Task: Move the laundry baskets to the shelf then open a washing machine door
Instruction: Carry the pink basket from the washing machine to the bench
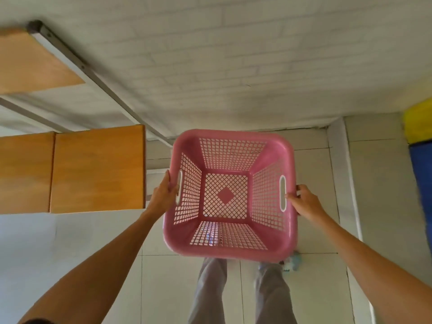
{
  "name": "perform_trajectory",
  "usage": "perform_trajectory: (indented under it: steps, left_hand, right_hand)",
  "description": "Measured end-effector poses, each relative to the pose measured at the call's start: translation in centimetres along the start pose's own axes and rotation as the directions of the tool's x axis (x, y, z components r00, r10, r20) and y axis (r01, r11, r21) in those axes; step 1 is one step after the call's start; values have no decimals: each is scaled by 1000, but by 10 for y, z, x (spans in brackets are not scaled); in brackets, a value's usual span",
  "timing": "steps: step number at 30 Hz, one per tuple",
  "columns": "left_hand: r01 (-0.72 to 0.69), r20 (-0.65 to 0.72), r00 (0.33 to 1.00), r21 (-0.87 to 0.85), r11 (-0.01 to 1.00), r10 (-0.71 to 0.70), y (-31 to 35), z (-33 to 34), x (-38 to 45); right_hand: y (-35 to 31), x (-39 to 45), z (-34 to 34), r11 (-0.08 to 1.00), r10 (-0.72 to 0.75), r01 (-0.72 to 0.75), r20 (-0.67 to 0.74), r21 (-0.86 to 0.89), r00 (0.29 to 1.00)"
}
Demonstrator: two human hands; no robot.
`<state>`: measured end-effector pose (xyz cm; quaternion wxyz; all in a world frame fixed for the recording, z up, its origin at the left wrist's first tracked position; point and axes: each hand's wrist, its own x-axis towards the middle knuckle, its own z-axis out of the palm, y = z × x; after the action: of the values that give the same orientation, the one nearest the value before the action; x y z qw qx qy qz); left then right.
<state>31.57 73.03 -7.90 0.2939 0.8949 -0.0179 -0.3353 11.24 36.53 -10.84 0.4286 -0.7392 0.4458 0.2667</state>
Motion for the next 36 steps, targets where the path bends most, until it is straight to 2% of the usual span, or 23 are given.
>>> perform_trajectory:
  steps: [4,10,16,23,27,31,36]
  left_hand:
    - [78,-10,997,-67,995,-79,-34,-19,39]
    - [109,-6,994,-120,987,-110,-76,-37,89]
    - [69,26,998,-168,983,-65,-100,-40,125]
    - [-32,118,992,-180,983,54,-107,-46,122]
    - [-185,89,977,-85,979,193,-84,-60,92]
    - [-266,116,958,12,964,263,-38,-93,32]
    - [-367,208,918,126,922,338,40,-119,-69]
  right_hand:
    - [-48,32,37,999,22,-24,-33,-37,999]
    - [-93,73,73,997,20,-21,-9,-71,1000]
    - [-115,101,93,996,-25,22,-26,-90,999]
    - [-118,101,105,994,-29,24,-43,-104,999]
    - [-120,61,102,990,-81,77,-25,-114,996]
    - [-131,-32,77,980,-102,98,-12,-171,995]
    - [-96,-178,33,998,-54,53,-79,-18,995]
